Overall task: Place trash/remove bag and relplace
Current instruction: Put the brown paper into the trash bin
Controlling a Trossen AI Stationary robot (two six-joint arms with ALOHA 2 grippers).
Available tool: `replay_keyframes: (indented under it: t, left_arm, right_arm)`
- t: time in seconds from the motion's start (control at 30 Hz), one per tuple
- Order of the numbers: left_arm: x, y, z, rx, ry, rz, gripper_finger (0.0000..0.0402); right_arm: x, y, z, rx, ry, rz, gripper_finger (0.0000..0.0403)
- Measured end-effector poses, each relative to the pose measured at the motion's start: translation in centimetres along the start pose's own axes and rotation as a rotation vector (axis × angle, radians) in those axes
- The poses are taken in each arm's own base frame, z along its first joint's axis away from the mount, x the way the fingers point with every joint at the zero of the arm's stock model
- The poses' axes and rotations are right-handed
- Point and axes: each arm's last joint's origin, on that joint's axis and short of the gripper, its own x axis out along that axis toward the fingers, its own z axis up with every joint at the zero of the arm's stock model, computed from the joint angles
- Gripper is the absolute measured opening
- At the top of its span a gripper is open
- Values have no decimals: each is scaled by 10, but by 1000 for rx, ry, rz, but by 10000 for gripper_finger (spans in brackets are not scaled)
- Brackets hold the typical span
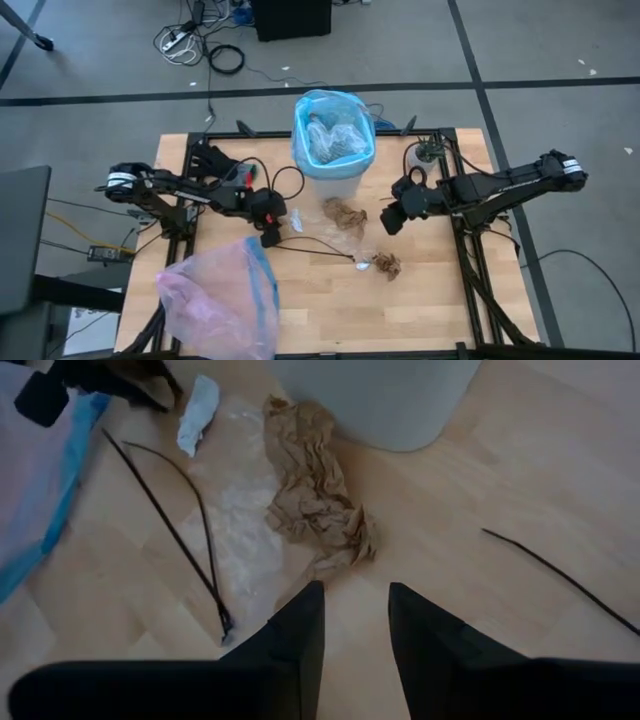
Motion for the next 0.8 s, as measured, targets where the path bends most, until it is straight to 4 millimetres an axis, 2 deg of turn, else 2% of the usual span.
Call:
replay_keyframes:
  t: [0.07,0.13,0.27,0.4,0.6,0.7,0.8]
  left_arm:
    - [-3,-2,7,0,2,-16,39]
    - [-7,-4,16,-24,-14,-29,14]
    - [-21,-12,38,-66,-55,-110,8]
    - [-49,-30,62,-10,-74,-256,5]
    - [-103,-55,82,196,-84,-480,4]
    - [-129,-56,86,242,-70,-493,4]
    - [-160,-55,96,302,-162,-481,4]
  right_arm:
    - [0,-1,1,3,-1,-2,89]
    - [1,-1,1,6,-3,-5,78]
    - [1,-2,2,11,-8,-11,53]
    - [1,-2,3,11,-16,-18,28]
    - [1,-2,4,3,-28,-20,2]
    - [1,-2,4,3,-32,-21,3]
    - [1,-2,4,0,-43,-22,2]
